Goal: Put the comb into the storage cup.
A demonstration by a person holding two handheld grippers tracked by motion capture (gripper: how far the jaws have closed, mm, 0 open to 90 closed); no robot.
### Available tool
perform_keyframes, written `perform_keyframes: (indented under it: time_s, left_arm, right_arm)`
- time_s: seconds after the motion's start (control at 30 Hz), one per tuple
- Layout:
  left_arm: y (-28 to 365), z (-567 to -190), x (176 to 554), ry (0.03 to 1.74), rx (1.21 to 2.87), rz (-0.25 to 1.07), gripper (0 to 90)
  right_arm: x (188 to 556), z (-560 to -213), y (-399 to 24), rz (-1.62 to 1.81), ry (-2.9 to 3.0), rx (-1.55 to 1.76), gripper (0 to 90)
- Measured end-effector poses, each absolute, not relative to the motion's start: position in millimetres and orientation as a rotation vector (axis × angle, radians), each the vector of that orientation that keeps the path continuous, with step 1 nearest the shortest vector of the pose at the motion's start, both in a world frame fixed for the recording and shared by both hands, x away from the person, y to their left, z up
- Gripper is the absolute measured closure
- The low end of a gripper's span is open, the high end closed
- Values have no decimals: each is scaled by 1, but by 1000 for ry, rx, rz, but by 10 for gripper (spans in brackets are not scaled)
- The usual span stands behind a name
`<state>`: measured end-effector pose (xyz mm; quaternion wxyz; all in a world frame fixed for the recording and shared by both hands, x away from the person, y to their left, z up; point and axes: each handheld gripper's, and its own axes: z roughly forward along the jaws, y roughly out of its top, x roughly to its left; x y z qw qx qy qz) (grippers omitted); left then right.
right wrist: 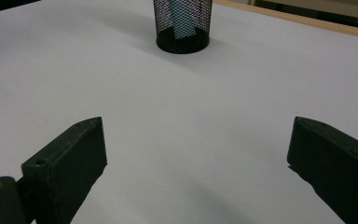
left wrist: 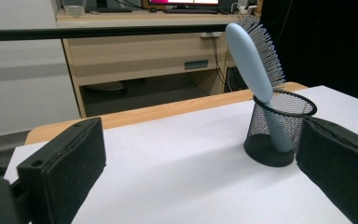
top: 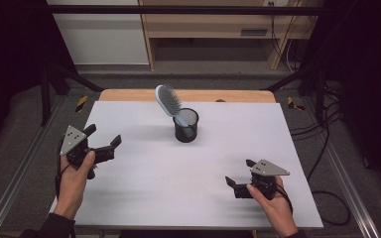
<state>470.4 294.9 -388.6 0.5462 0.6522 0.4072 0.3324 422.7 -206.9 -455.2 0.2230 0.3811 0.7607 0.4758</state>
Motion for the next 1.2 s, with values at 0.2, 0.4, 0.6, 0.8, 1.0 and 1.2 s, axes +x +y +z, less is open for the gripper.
perform_keyframes:
  time_s: [0.2,0.4,0.6,0.8,1.0,1.2]
  left_arm:
    - [299,-396,467,981,1537,777,14]
    - [299,-406,463,953,1555,766,18]
    - [302,-413,458,948,1553,765,17]
    - [303,-424,451,940,1548,766,17]
    - [309,-434,447,941,1554,776,17]
    - [311,-441,443,935,1549,774,18]
  right_arm:
    - [423,-455,-208,1322,2085,1056,44]
    - [423,-454,-210,1319,2052,1064,43]
    - [423,-454,-212,1330,2022,1065,47]
    - [424,-455,-213,1339,2007,1062,50]
    - [424,-455,-215,1349,1999,1066,49]
    - [423,-454,-216,1353,1996,1066,49]
